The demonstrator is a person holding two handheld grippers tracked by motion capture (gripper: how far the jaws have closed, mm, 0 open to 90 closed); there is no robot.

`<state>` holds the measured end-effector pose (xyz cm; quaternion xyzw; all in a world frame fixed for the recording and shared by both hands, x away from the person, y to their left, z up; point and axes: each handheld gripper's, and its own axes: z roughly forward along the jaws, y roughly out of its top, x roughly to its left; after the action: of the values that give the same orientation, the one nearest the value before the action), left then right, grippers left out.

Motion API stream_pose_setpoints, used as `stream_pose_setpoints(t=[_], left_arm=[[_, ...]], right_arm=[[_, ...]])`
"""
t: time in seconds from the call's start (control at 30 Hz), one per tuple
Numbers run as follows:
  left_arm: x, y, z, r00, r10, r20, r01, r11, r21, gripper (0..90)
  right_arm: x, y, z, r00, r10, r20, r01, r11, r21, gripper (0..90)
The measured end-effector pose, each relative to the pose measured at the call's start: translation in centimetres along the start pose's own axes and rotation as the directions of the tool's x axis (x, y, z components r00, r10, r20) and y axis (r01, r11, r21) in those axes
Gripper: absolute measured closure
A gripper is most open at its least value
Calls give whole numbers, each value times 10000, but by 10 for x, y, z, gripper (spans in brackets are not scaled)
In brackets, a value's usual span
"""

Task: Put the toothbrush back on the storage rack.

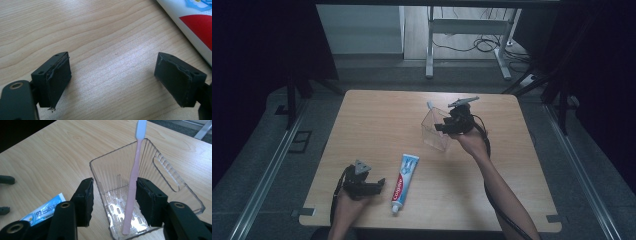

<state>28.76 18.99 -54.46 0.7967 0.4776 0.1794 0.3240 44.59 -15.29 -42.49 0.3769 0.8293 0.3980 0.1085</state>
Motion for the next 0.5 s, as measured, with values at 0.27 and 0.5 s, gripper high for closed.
stream_pose_setpoints(t=[0.27, 0.5], left_arm=[[0, 0, 0, 10000, 0, -2, 0, 10000, 0, 137], [0, 0, 0, 10000, 0, 0, 0, 10000, -1, 137]], right_arm=[[0, -6, -10, 9999, -131, -68, 130, 9999, -68, 418], [0, -12, -20, 9997, -223, -104, 221, 9996, -190, 389]])
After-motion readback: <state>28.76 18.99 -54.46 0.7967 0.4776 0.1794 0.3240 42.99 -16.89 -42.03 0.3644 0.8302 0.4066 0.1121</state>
